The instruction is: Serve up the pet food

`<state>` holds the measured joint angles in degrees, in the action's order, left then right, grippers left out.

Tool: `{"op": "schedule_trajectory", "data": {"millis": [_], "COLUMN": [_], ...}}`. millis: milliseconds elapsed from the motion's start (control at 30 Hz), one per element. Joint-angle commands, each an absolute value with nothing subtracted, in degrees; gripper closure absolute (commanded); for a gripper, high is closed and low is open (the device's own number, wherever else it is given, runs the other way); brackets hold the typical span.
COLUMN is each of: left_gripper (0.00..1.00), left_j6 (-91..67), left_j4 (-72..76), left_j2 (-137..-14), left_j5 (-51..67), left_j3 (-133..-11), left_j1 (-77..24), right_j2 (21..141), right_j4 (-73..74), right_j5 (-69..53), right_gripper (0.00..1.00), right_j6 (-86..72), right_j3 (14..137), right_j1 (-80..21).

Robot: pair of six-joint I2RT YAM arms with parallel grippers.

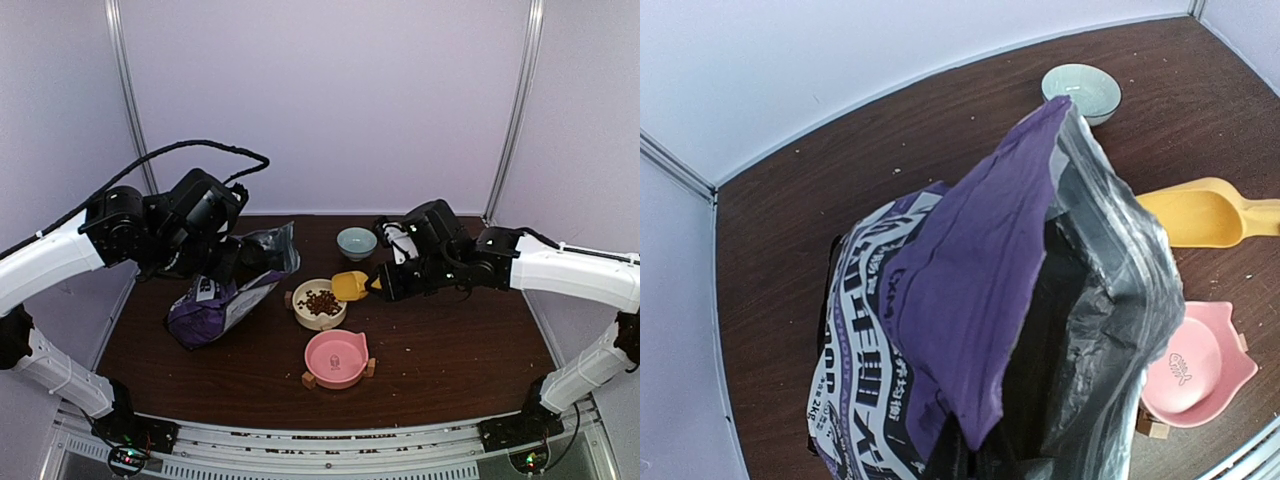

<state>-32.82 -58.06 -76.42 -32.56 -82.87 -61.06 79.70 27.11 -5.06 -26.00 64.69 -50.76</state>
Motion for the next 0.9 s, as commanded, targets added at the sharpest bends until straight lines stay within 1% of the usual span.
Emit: {"op": "schedule_trajectory", "data": {"millis": [0, 167, 300, 433, 633, 867], "left_gripper": [1.00, 1.00, 1.00, 1.00, 1.00, 1.00], "left_j6": [-31.5, -30.0, -29.9, -30.4, -31.0, -30.3], "left_j4": [-51.0, -47.2, -45.4, -43.7, -42.0, -38.8], "left_j2": [-75.0, -74.1, -73.7, -72.7, -71.0, -68.6], "left_j5": [-32.2, -28.9, -26.7, -25.1, -23.3, -20.1], "left_j3": [-82.5, -80.8, -79.6, -78.0, -75.7, -72.4], "left_j1": [-60.7, -60.7, -60.8, -60.7, -60.7, -60.7], "right_j2": [74.5, 66.0, 59.2, 55.3, 58.1, 64.7], "right_j4": [25.4, 22.2, 16.6, 13.3, 11.5, 15.6], "right_j5": [-1.8, -5.0, -11.5, -14.9, -16.6, -11.5], "right_gripper": [0.87, 0.87, 0.87, 0.87, 0.87, 0.87], "right_j6": [-25.9, -29.9, -35.0, -37.3, -35.7, -32.3], "right_j3": [64.3, 60.6, 57.3, 56.8, 61.4, 66.5], "right_j1": [-50.8, -50.4, -50.6, -52.4, -57.7, -61.4]}}
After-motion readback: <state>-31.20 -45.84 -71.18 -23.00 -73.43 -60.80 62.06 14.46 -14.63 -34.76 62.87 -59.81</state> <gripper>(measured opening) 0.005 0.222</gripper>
